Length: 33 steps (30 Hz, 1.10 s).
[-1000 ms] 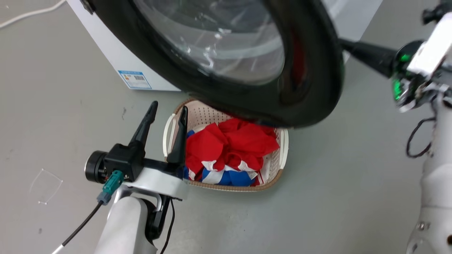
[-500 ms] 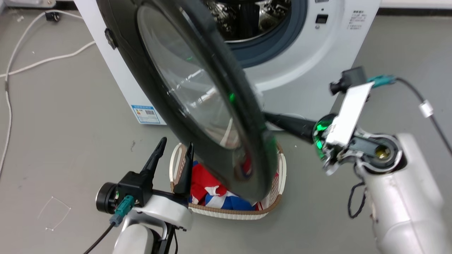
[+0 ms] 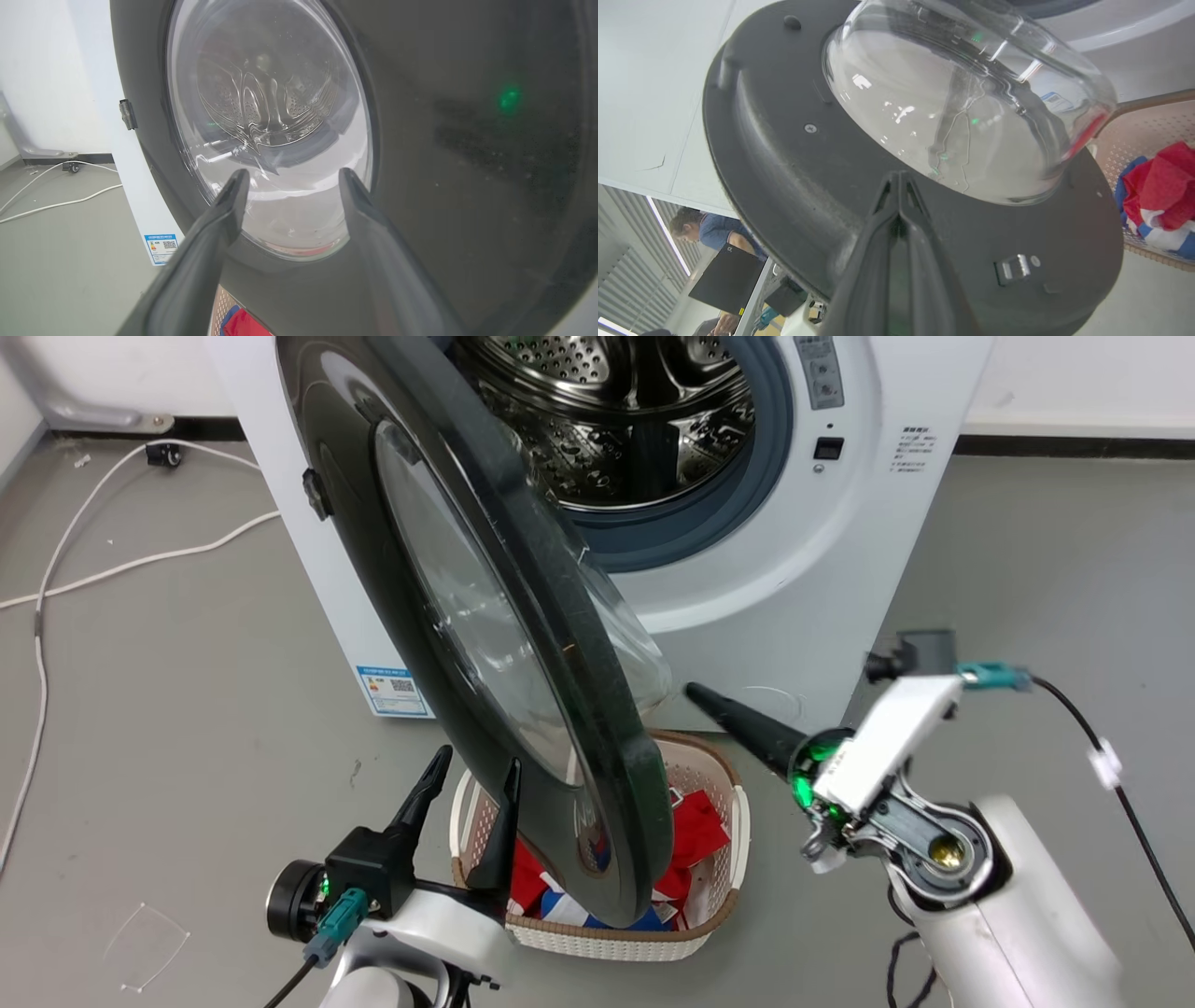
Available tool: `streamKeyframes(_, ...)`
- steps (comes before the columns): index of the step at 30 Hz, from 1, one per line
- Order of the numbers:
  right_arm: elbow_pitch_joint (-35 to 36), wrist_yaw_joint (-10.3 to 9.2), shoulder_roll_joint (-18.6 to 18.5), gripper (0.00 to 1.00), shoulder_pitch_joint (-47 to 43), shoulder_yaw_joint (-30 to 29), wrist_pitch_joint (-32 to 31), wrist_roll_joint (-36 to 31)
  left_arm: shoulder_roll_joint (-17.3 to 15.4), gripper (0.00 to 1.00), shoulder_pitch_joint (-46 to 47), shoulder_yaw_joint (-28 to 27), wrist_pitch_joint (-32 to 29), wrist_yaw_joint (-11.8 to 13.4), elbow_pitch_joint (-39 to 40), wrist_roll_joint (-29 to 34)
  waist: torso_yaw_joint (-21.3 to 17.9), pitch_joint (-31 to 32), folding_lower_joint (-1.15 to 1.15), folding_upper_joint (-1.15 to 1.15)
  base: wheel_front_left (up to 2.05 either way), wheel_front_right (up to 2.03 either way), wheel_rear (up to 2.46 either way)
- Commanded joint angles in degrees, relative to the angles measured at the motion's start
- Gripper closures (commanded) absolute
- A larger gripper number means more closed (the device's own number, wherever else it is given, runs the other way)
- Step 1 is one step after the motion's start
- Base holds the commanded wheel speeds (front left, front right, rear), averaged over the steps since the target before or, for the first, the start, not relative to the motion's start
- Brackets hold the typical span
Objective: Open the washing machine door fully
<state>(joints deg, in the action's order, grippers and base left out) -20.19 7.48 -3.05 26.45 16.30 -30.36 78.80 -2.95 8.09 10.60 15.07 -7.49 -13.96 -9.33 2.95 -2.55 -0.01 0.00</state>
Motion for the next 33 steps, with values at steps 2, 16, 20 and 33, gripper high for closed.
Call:
streamKeyframes(2,0.32,0.03,-0.63,1.0,-2.73,-1.9,4.67,-1.23,0.1,0.0,-1.07,-0.18,0.14,0.03,-0.08,-0.11,-0.55,0.72,0.01,0.0,0.0,0.0,0.0)
streamKeyframes(16,5.11,0.02,-6.46,0.0,-17.89,-13.85,27.75,-12.31,0.1,0.0,-1.51,-2.09,0.14,0.19,0.01,0.47,-3.37,0.76,0.01,0.0,0.0,0.0,0.0)
streamKeyframes(20,5.37,0.03,-7.08,0.0,-20.65,-16.78,34.74,-23.66,0.08,0.0,-1.28,-3.1,0.14,0.46,0.2,0.65,-3.91,0.46,0.01,0.0,0.0,0.0,0.0)
streamKeyframes(33,20.86,0.02,-1.01,0.0,-24.96,-23.22,36.06,-68.42,0.09,0.0,-0.87,-5.74,0.14,0.63,1.15,1.85,-4.61,-0.1,0.01,0.0,0.0,0.0,0.0)
